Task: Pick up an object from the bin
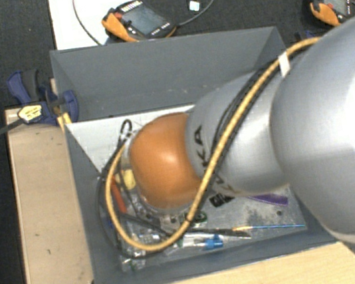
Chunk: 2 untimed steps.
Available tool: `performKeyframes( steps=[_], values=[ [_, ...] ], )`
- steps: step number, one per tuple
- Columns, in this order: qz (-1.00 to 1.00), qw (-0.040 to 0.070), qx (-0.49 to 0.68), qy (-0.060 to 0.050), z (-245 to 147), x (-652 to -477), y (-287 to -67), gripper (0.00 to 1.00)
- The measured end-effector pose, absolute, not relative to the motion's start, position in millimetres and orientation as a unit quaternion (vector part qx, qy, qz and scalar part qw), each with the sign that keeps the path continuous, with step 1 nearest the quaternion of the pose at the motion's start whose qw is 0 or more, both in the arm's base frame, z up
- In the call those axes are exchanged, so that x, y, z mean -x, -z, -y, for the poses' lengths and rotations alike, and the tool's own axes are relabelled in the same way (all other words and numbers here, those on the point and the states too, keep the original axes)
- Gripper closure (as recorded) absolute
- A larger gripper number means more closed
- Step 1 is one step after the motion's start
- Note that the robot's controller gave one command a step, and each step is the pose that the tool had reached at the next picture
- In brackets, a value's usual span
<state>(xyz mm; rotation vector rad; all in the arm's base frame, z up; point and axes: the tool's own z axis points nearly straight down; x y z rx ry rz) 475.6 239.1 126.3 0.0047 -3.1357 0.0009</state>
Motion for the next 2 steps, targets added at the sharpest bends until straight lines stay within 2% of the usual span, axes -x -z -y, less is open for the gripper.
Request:
performKeyframes(
  steps=[1,2],
  values=[
    [1.000,-0.001,0.002,0.001,-238,-478.0,-130,0.00],
    [1.000,0.000,0.016,0.001,-193,-478.5,-70,0.00]
  ],
)
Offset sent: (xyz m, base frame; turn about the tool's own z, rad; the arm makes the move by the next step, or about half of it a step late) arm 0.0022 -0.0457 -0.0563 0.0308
